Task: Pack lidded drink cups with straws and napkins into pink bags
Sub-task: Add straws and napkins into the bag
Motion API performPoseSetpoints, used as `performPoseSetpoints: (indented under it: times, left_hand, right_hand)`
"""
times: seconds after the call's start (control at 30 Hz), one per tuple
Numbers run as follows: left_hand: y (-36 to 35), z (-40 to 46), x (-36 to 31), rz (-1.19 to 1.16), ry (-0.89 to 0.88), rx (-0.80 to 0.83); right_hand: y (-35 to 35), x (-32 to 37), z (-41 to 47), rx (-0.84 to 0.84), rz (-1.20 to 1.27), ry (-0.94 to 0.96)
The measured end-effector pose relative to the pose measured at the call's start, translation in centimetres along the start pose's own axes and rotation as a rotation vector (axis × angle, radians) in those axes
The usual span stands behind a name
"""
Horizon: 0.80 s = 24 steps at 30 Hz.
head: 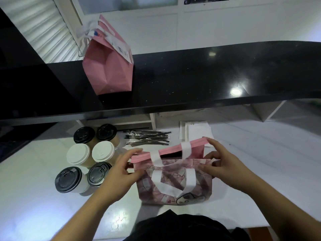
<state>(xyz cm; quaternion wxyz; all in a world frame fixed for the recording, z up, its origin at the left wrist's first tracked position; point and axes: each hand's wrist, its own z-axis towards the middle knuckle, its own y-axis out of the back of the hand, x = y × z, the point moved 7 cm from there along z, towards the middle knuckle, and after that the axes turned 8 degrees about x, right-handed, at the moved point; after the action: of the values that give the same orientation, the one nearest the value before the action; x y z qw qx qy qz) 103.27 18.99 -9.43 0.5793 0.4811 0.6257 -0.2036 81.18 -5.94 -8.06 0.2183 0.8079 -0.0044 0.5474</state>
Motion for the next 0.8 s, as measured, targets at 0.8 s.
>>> performPoseSetpoints:
  times: [0.8]
  left_hand:
    - [-1.0,0.0,-5.5,0.652,-0.370,-0.030]
  right_hand:
    - [-0.5,3.1,-1.4,-0.362,-0.734,0.433]
